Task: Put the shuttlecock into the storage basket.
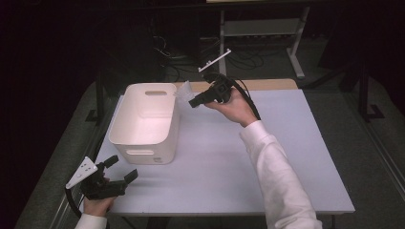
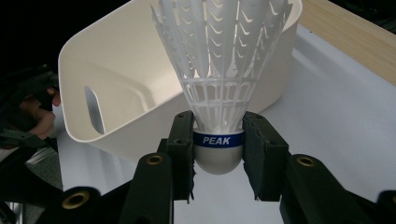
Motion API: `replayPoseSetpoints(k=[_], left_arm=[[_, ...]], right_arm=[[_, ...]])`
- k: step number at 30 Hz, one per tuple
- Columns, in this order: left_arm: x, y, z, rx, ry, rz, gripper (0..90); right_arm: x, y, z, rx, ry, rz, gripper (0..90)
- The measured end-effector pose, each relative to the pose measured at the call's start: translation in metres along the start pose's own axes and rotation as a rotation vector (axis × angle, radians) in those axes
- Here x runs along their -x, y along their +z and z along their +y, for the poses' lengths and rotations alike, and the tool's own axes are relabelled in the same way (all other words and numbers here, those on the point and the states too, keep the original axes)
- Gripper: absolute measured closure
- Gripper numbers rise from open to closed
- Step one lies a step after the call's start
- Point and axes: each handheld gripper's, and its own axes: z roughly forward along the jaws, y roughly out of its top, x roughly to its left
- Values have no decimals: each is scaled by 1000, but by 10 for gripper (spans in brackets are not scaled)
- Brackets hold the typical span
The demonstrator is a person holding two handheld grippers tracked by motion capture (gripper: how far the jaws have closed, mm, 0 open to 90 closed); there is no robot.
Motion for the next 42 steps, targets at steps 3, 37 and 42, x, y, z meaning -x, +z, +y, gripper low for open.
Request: replayPoseSetpoints(k=[3, 37, 42], left_arm=[[0, 0, 0, 2, -1, -1, 0], [-1, 4, 1, 2, -8, -16, 0], [-1, 4, 1, 1, -7, -17, 0]], right_arm=[[-2, 2, 3, 2, 3, 7, 643], [-25, 14, 28, 7, -30, 40, 643], [-29, 19, 32, -1, -49, 45, 643]])
